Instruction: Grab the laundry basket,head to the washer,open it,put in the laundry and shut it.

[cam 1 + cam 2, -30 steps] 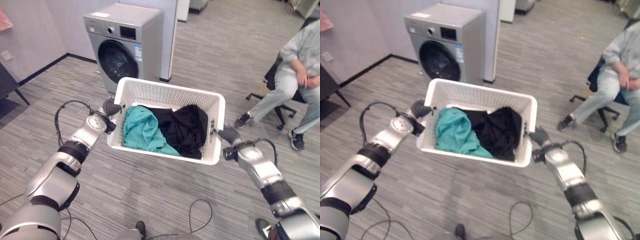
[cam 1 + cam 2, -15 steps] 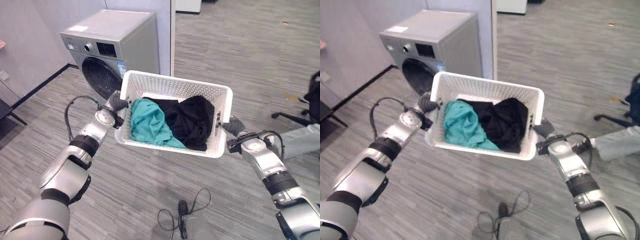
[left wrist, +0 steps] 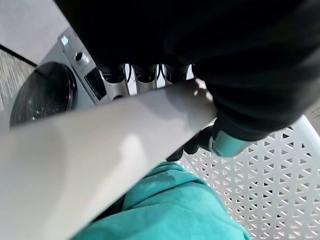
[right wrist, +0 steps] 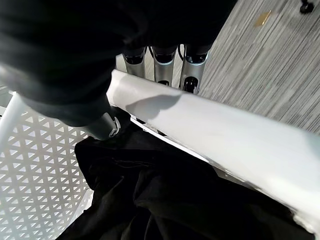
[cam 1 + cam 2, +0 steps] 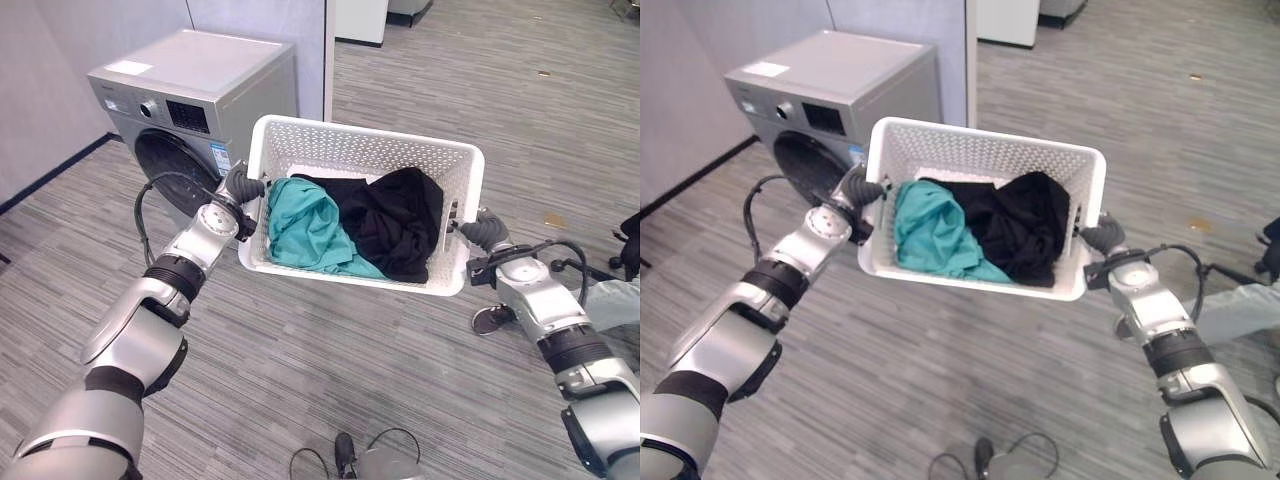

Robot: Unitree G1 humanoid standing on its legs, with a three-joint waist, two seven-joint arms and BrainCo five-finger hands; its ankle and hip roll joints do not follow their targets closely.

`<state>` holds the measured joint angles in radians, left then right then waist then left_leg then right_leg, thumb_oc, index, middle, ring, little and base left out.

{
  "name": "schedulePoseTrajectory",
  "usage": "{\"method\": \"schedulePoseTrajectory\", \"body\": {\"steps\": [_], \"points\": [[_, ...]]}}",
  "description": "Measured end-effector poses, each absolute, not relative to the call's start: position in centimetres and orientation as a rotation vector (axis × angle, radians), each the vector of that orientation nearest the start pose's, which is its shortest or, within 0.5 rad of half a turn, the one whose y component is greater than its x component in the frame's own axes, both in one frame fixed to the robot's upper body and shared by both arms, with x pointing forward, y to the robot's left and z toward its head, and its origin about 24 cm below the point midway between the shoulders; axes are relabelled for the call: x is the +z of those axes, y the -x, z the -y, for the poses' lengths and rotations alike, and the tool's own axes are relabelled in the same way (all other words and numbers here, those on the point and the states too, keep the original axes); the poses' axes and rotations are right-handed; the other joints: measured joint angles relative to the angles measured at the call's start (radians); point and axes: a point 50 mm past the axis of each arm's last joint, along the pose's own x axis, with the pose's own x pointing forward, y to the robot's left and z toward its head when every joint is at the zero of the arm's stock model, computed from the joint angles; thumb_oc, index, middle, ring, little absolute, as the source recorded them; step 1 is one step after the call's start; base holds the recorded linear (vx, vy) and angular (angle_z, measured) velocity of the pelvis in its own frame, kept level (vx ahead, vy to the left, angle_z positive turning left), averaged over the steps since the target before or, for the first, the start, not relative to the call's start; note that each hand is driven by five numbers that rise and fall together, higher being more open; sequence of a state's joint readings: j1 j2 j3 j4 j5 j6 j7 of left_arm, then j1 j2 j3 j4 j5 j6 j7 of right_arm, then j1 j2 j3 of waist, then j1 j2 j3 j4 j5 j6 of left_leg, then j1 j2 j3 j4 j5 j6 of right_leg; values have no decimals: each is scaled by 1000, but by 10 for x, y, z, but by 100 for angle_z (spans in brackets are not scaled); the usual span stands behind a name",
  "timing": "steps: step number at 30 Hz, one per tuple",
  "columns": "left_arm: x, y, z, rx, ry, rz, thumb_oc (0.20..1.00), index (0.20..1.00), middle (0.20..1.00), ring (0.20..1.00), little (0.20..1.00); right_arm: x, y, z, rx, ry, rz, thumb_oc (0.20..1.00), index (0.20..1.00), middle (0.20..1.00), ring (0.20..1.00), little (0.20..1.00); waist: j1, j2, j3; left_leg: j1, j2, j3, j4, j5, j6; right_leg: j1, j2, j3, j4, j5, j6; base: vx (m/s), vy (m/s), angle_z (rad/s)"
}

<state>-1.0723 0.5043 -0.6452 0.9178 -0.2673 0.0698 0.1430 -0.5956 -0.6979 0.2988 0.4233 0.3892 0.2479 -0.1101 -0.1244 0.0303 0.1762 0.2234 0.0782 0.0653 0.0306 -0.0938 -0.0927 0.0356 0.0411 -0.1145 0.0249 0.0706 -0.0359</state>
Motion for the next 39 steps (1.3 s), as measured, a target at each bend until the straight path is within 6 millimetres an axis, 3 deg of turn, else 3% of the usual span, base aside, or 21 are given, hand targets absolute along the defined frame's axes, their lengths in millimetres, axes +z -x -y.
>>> {"method": "schedulePoseTrajectory", "body": {"steps": [7, 13, 31, 39], "points": [[162, -413, -181, 8, -676, -21, 200, 200, 200, 200, 200, 113, -353, 235, -65, 384, -148, 200, 200, 200, 200, 200, 7, 15, -9, 3, -9, 1, -26, -3, 5, 0, -5, 10, -38, 43, 18, -48, 11, -4], [157, -412, -175, -12, -670, -31, 200, 200, 200, 200, 200, 101, -353, 240, -76, 388, -199, 200, 200, 200, 200, 200, 34, 21, -13, -4, -12, 17, -36, 2, 19, 1, -6, 20, -83, 61, 38, -39, 0, -11], [149, -412, -178, -5, -664, -68, 200, 200, 200, 200, 200, 94, -358, 236, -61, 355, -250, 200, 200, 200, 200, 200, 32, 20, -14, -13, -13, 29, -34, 8, 22, -3, -5, 24, -100, 68, 45, -4, 0, -2], [148, -412, -175, -11, -659, -68, 200, 200, 200, 200, 200, 96, -363, 238, -75, 362, -263, 200, 200, 200, 200, 200, 34, 20, -14, -11, -15, 28, -36, 7, 25, -3, -6, 24, -100, 95, 26, -1, 3, 1]]}}
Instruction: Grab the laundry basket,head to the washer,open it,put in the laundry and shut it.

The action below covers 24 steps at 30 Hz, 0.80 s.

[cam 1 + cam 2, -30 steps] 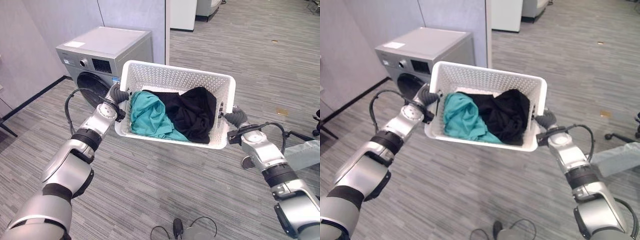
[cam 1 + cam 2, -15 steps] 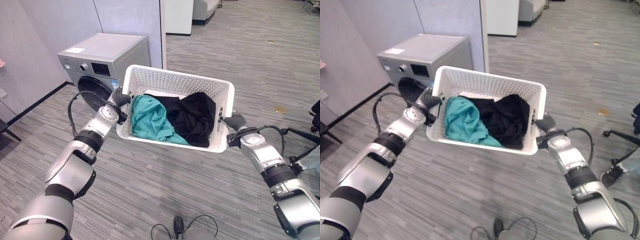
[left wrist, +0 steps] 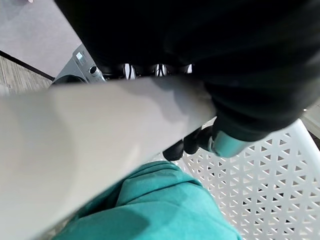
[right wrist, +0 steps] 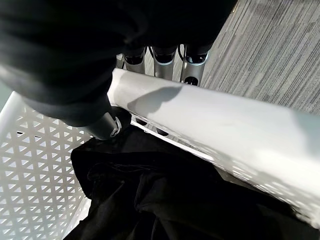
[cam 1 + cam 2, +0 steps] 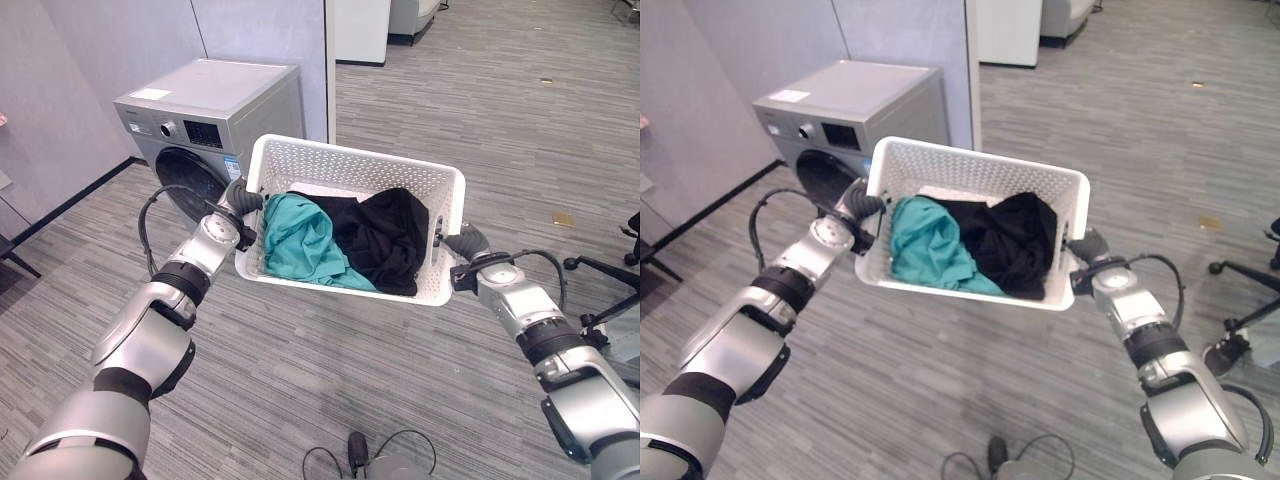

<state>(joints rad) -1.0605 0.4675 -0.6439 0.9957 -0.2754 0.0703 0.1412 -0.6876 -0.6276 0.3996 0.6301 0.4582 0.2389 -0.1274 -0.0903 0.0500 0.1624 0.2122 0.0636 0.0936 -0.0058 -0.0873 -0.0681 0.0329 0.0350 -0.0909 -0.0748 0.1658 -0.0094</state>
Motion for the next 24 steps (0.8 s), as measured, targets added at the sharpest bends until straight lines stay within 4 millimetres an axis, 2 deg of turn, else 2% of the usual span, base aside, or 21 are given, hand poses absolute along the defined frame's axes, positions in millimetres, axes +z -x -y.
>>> {"method": "schedulePoseTrajectory", "body": {"steps": [6, 24], "points": [[144, -412, -176, -9, -668, -85, 200, 200, 200, 200, 200, 100, -370, 237, -82, 372, -272, 200, 200, 200, 200, 200, -1, 0, 0, 6, -2, 2, -1, -2, 3, 3, -1, 1, 1, 5, 0, -4, 16, -1], [143, -412, -178, -11, -681, -92, 200, 200, 200, 200, 200, 103, -370, 239, -48, 385, -273, 200, 200, 200, 200, 200, -2, 0, 0, 10, -3, 2, -3, -2, 3, 6, -2, 1, 2, 1, 5, -1, 7, 0]]}}
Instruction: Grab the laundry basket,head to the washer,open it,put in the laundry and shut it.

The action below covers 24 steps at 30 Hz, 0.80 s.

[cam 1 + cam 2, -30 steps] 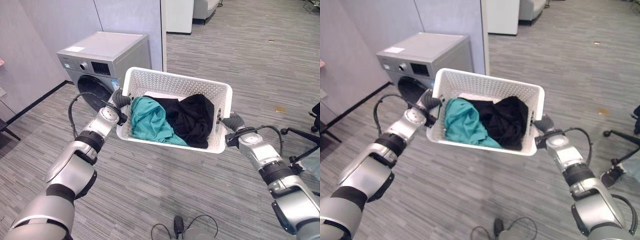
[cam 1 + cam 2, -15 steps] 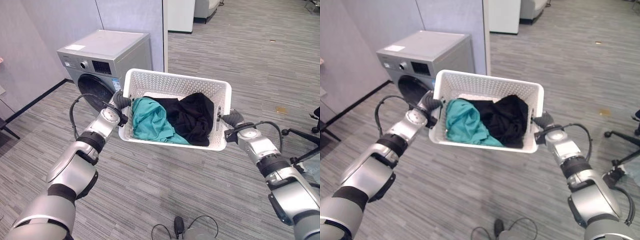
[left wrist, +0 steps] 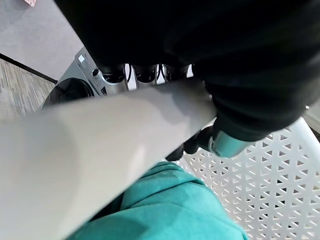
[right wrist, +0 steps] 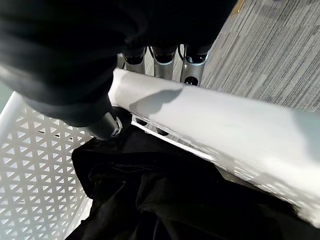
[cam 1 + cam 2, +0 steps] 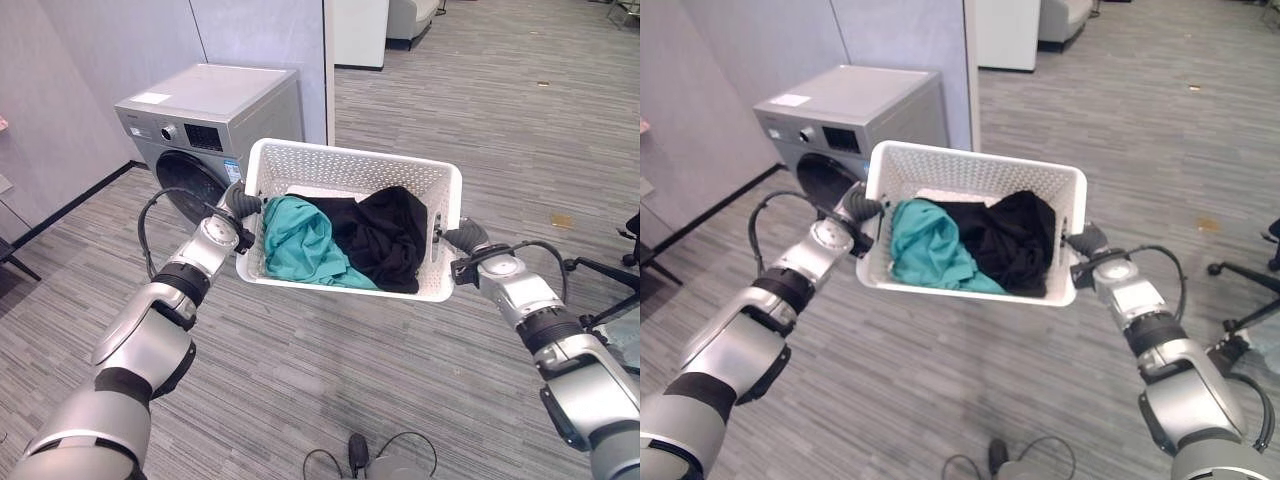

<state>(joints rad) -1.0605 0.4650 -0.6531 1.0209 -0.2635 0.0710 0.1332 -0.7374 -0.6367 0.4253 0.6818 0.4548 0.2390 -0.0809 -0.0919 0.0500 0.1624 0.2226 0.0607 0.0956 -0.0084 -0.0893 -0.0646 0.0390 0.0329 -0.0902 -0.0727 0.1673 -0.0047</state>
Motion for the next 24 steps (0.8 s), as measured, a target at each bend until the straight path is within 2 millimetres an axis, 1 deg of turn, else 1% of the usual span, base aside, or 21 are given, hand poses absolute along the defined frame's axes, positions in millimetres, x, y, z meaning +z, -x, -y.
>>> {"method": "schedulePoseTrajectory", "body": {"steps": [5, 13, 14, 15, 16, 17, 19, 20, 21, 22, 23, 24], "points": [[142, -412, -178, -16, -689, -96, 200, 200, 200, 200, 200, 103, -369, 241, -36, 426, -274, 200, 200, 200, 200, 200, -4, 0, 0, -1, 0, 1, 0, 0, 0, -1, 0, 0, 0, 0, 0, 0, 0, 0], [141, -412, -179, -15, -690, -102, 200, 200, 200, 200, 200, 103, -369, 240, -33, 423, -271, 200, 200, 200, 200, 200, -5, 0, 0, 2, 0, 8, 0, 0, 0, -2, 1, 1, 0, 0, 0, 0, 0, 0], [135, -407, -182, 0, -685, -101, 200, 200, 200, 200, 200, 95, -365, 239, -42, 397, -276, 200, 200, 200, 200, 200, -6, 5, -7, -4, 3, 11, -6, 0, 0, -8, -1, 0, -3, 1, -1, 0, 0, 0], [127, -379, -190, 53, -608, 64, 200, 200, 200, 200, 200, 74, -344, 238, -101, 246, -178, 200, 200, 200, 200, 200, -16, 19, -72, -36, 10, 25, -39, 4, 1, -51, 5, -2, -13, -18, 1, 0, 0, 0], [117, -349, -189, 59, -591, 177, 200, 200, 200, 200, 200, 52, -315, 237, -127, 182, -135, 200, 200, 200, 200, 200, -20, 29, -79, -30, 14, 29, -61, 17, -9, -56, 11, -2, -12, -17, 5, 4, -2, 8], [103, -330, -186, 33, -606, 188, 200, 200, 200, 200, 200, 22, -288, 238, -127, 168, -207, 200, 200, 200, 200, 200, -17, 38, -82, -23, 16, 27, -75, 22, -8, -54, 14, -3, -12, -11, -5, 4, -4, 9], [83, -312, -183, -1, -637, 157, 200, 200, 200, 200, 200, -14, -258, 232, -116, 152, -340, 200, 200, 200, 200, 200, -7, 47, -79, -15, 17, 30, -82, 22, -7, -52, 16, -1, -12, -12, -5, 8, -6, -4], [63, -300, -186, -8, -635, 90, 200, 200, 200, 200, 200, -41, -233, 223, -115, 119, -438, 200, 200, 200, 200, 200, -6, 52, -69, -17, 15, 36, -82, 19, -2, -55, 12, -2, -13, -14, -1, 10, -5, -13], [59, -298, -186, -7, -634, 71, 200, 200, 200, 200, 200, -45, -229, 220, -115, 109, -456, 200, 200, 200, 200, 200, -6, 51, -66, -17, 14, 40, -82, 19, -2, -56, 12, -2, -13, -14, 0, 8, -4, -13], [48, -293, -190, -6, -638, 20, 200, 200, 200, 200, 200, -52, -223, 216, -111, 94, -490, 200, 200, 200, 200, 200, -6, 49, -60, -16, 13, 51, -83, 18, -1, -56, 9, -3, -17, -23, 11, 9, -5, -9], [36, -287, -195, 1, -646, -46, 200, 200, 200, 200, 200, -58, -217, 213, -107, 88, -516, 200, 200, 200, 200, 200, -6, 44, -55, -16, 11, 52, -83, 18, 0, -56, 6, -4, -21, -27, 12, 9, -6, -5], [30, -283, -197, 5, -650, -79, 200, 200, 200, 200, 200, -60, -214, 212, -104, 86, -525, 200, 200, 200, 200, 200, -6, 41, -51, -16, 11, 52, -83, 18, 0, -56, 5, -5, -21, -31, 14, 12, -8, 3]]}}
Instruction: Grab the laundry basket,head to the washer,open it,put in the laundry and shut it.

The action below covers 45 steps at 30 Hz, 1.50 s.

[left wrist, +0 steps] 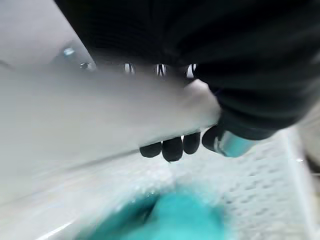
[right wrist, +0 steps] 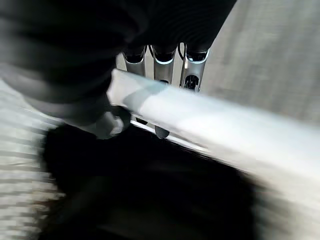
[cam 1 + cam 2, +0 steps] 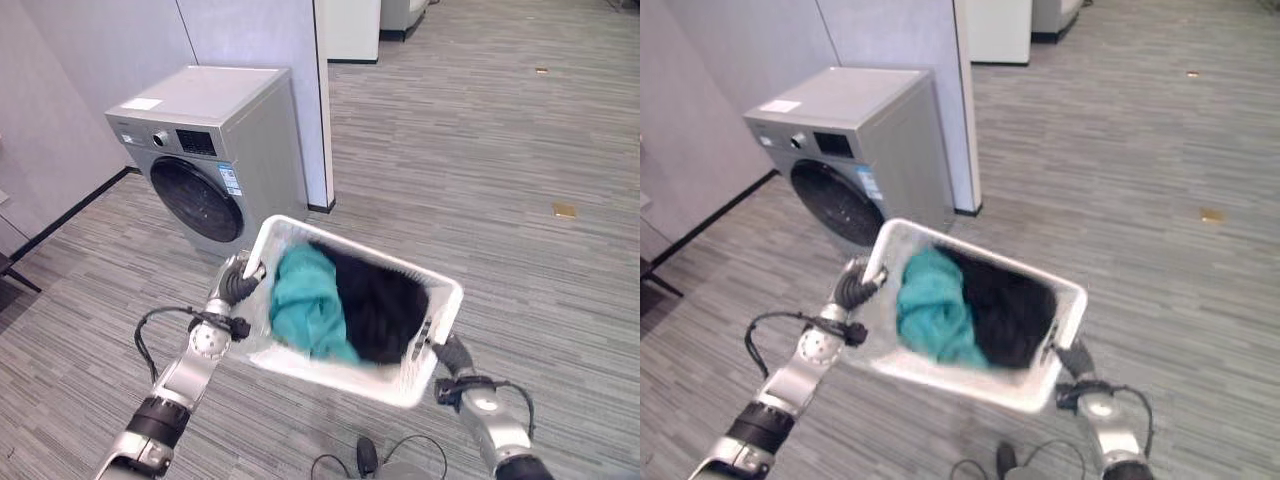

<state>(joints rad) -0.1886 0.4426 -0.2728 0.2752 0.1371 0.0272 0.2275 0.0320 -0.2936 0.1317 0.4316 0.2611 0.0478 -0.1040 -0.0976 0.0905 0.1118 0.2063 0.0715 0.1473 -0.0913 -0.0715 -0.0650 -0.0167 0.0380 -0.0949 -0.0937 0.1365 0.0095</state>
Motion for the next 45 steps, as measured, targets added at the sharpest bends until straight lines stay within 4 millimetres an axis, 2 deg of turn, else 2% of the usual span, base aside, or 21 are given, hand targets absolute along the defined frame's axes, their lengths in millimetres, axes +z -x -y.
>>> {"method": "schedulePoseTrajectory", "body": {"steps": [3, 6, 14, 18, 22, 27, 29, 33, 38, 40, 42, 45], "points": [[18, -274, -201, 5, -650, -124, 200, 200, 200, 200, 200, -61, -212, 211, -106, 83, -532, 200, 200, 200, 200, 200, 12, -16, 12, -2, -2, -1, 0, 2, 2, 2, -4, -1, 0, -7, 6, 6, -4, 7], [23, -275, -201, 13, -646, -106, 200, 200, 200, 200, 200, -56, -217, 211, -106, 81, -507, 200, 200, 200, 200, 200, 26, -20, 15, -2, -2, -1, 0, 1, 4, 1, -5, -1, 0, -9, 8, 1, -2, 1], [34, -281, -203, 37, -636, -64, 200, 200, 200, 200, 200, -24, -235, 221, -92, 123, -380, 200, 200, 200, 200, 200, 30, -19, 18, -8, -3, -4, 0, -3, 10, 2, -8, -10, -1, 0, 5, 11, 1, 4], [38, -284, -202, 33, -634, -46, 200, 200, 200, 200, 200, -5, -248, 229, -81, 148, -330, 200, 200, 200, 200, 200, 31, -21, 24, -17, -6, -18, 0, -5, 13, 3, -15, -25, 0, 4, 1, 15, 17, 12], [48, -291, -200, 30, -640, -14, 200, 200, 200, 200, 200, 32, -273, 239, -54, 220, -219, 200, 200, 200, 200, 200, 34, -34, 37, -16, -11, -27, 1, -5, 16, 4, -21, -27, 1, 10, -2, 5, 9, 8], [67, -303, -200, 36, -649, 51, 200, 200, 200, 200, 200, 54, -285, 244, -32, 263, -158, 200, 200, 200, 200, 200, 58, -50, 48, -18, -12, -26, 1, -5, 16, 2, -21, -29, 8, 19, -9, 0, 0, 0], [71, -305, -200, 40, -647, 63, 200, 200, 200, 200, 200, 59, -288, 244, -27, 248, -143, 200, 200, 200, 200, 200, 60, -56, 52, -19, -13, -26, 2, -6, 16, 3, -24, -29, 8, 19, -9, 20, 28, 4], [78, -307, -208, 52, -674, 74, 200, 200, 200, 200, 200, 65, -293, 239, -2, 224, -130, 200, 200, 200, 200, 200, 63, -102, 79, -27, -17, -30, 2, -10, 22, 0, -28, -31, 8, 20, -9, 29, 95, 3], [79, -307, -210, 54, -677, 75, 200, 200, 200, 200, 200, 66, -293, 239, 9, 216, -132, 200, 200, 200, 200, 200, 78, -105, 82, -59, -33, -31, 26, -11, 25, -25, -43, -31, 8, 25, -4, -10, 121, 2], [81, -308, -210, 54, -657, 83, 200, 200, 200, 200, 200, 68, -294, 238, 10, 217, -123, 200, 200, 200, 200, 200, 79, -120, 90, -111, -48, -35, 79, -32, 55, -37, -66, -24, 9, 31, -4, -25, 105, 5], [84, -310, -210, 55, -655, 93, 200, 200, 200, 200, 200, 71, -296, 239, 10, 222, -115, 200, 200, 200, 200, 200, 77, -122, 95, -138, -38, -24, 66, -26, 48, -59, -74, -22, 9, 38, 6, -25, 152, 2], [85, -310, -210, 56, -658, 93, 200, 200, 200, 200, 200, 70, -295, 238, 11, 221, -119, 200, 200, 200, 200, 200, 78, -128, 101, -136, -74, -12, 62, -7, 69, -71, -104, -12, 9, 54, 20, -17, 230, -5]]}}
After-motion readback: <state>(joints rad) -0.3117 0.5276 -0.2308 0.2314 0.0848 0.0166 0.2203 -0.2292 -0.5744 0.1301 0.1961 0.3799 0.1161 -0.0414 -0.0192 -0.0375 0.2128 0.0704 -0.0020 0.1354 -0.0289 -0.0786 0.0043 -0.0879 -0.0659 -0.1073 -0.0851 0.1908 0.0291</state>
